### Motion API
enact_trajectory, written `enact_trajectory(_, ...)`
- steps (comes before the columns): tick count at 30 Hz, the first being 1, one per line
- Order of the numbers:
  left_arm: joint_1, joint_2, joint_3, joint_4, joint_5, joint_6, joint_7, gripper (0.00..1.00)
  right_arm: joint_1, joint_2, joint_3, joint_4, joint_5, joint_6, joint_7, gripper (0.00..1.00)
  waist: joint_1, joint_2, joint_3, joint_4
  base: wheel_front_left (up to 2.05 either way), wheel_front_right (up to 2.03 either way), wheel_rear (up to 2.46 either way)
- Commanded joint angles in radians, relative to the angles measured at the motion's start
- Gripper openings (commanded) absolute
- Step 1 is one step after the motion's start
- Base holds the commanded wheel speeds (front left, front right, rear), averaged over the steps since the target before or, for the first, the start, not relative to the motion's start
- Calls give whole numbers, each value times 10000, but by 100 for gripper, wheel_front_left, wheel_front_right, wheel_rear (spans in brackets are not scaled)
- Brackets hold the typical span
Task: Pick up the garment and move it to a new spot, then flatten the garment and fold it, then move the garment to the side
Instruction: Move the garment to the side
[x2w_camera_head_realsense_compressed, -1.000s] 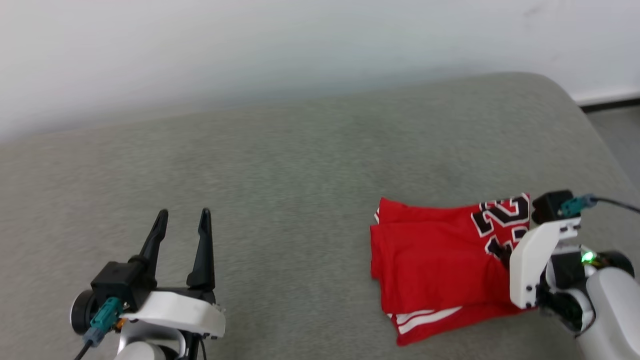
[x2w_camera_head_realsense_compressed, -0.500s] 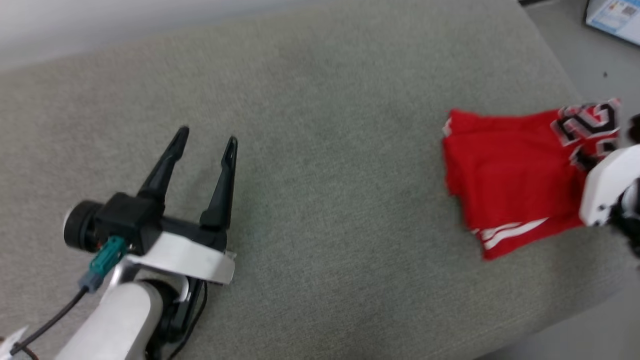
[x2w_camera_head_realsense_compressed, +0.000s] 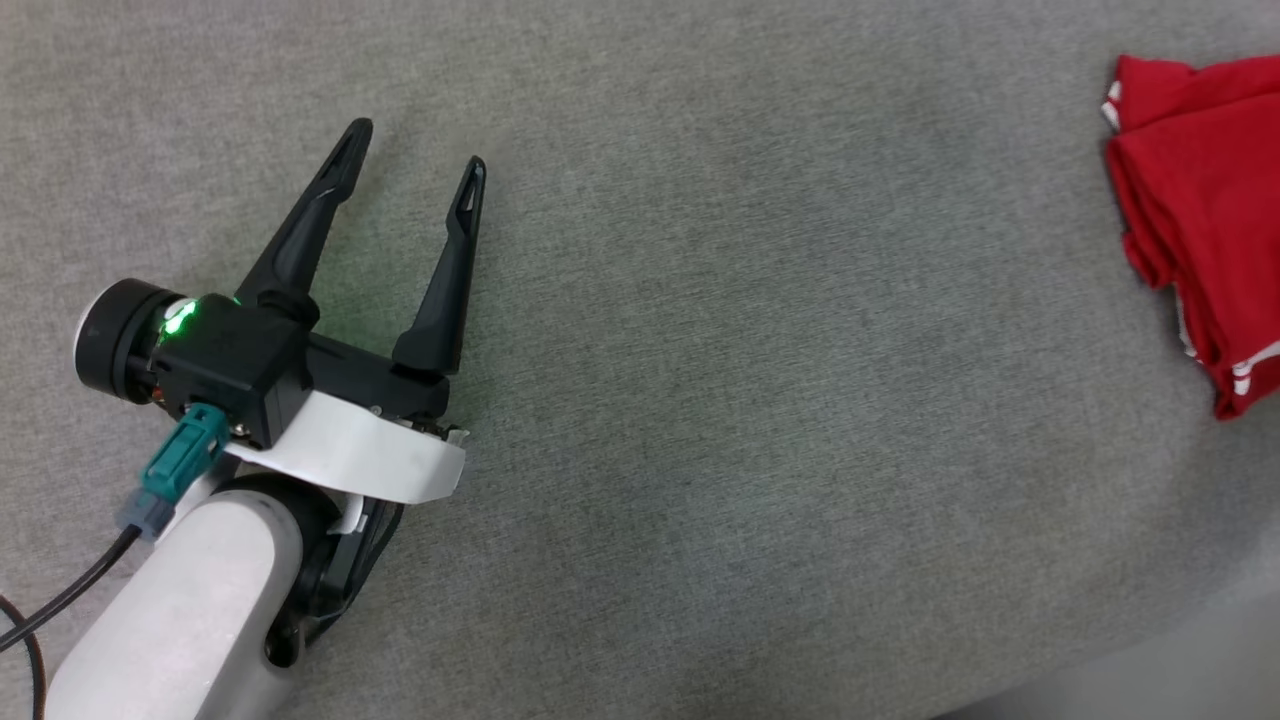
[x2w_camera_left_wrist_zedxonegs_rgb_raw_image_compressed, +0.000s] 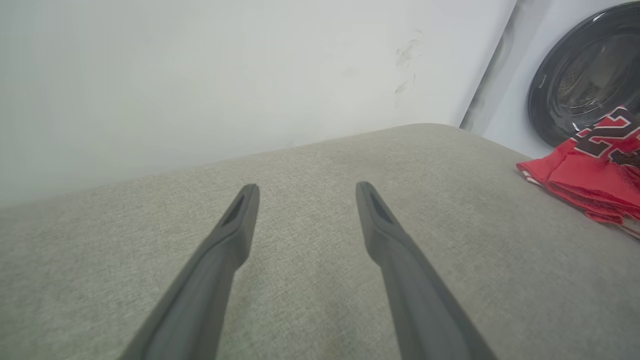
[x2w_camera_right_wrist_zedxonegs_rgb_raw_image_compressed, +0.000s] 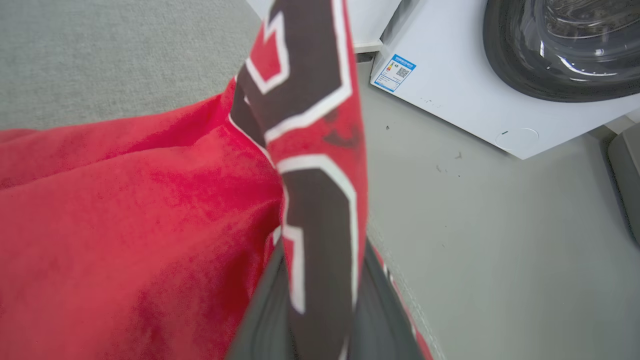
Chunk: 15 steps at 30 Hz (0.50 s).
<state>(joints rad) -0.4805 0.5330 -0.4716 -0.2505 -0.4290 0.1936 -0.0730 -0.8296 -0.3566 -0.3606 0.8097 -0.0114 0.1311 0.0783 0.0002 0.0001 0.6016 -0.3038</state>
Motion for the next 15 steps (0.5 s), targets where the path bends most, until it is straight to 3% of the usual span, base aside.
enact_trajectory(1,-155,24,3,-17,42,-13,-9,100,-109,177,-355,142,-379,-7,-169,100,-2,-1,166,110,0,0,0)
enact_trajectory(10,140,-163,-70,459,-107,20,-347,100,213,991,-2545,384,-1788,-7,-827,100,-2,-1,-488,15,0,0,0)
enact_trajectory(15,788,-315,40,874,-382,212,-754,100,820,1389,-2630,57,-1858,-7,-1312,100,-2,-1,-1518,-24,0,0,0)
